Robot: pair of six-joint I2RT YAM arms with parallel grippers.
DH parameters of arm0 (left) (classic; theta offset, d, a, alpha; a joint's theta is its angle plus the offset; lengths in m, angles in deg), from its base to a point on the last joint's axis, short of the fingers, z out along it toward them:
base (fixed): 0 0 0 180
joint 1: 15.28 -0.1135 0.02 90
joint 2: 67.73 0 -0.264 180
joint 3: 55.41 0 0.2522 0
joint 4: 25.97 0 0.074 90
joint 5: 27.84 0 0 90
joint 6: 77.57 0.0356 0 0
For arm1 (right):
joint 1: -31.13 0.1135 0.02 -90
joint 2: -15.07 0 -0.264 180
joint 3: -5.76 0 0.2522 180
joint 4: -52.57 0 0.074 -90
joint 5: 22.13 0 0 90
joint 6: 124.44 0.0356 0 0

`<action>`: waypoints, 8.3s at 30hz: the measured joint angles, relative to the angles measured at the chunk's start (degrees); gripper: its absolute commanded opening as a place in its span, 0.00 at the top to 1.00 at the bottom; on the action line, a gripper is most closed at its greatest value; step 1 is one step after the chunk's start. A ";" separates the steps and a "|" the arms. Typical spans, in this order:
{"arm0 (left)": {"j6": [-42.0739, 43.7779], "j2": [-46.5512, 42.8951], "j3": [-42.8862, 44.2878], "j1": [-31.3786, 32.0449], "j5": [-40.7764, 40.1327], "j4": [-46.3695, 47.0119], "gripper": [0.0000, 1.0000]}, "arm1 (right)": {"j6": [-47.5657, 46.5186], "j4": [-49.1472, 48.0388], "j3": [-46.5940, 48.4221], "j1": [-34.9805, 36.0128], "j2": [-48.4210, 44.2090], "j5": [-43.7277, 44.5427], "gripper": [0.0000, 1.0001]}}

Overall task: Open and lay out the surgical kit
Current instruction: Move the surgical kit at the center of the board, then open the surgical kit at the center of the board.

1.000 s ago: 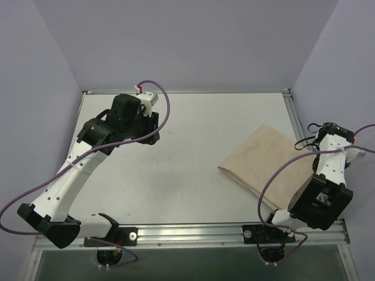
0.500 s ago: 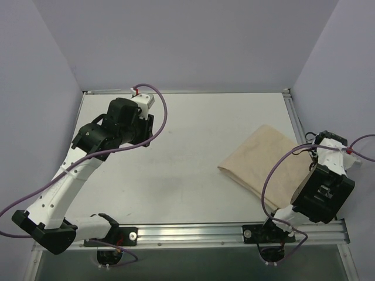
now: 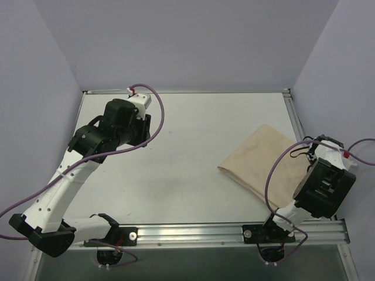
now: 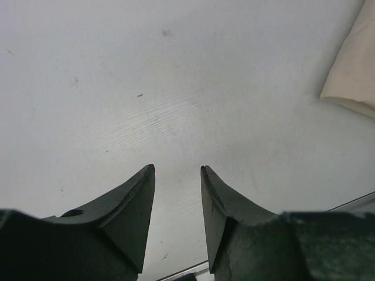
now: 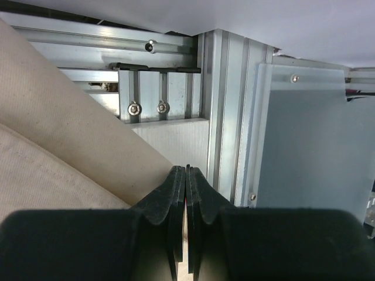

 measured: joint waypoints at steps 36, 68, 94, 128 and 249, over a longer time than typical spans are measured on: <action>2.47 0.00 0.00 0.00 -5.95 -1.29 0.54 | -12.81 -1.68 25.09 36.70 22.99 0.66 1.00; -2.60 20.72 3.28 -12.46 7.15 -3.17 0.79 | -19.19 -19.08 15.72 36.81 17.75 -33.22 1.00; -9.51 58.23 27.06 -25.31 8.37 -3.52 0.98 | -18.60 -22.84 45.83 43.01 40.98 -47.95 1.00; -13.97 80.78 55.01 -27.06 19.26 0.52 0.98 | -12.55 -27.76 63.71 43.54 52.19 -50.80 1.00; 1.49 46.05 30.38 -16.90 -22.47 10.49 0.98 | -13.57 -11.76 17.64 34.73 -0.94 -61.18 0.58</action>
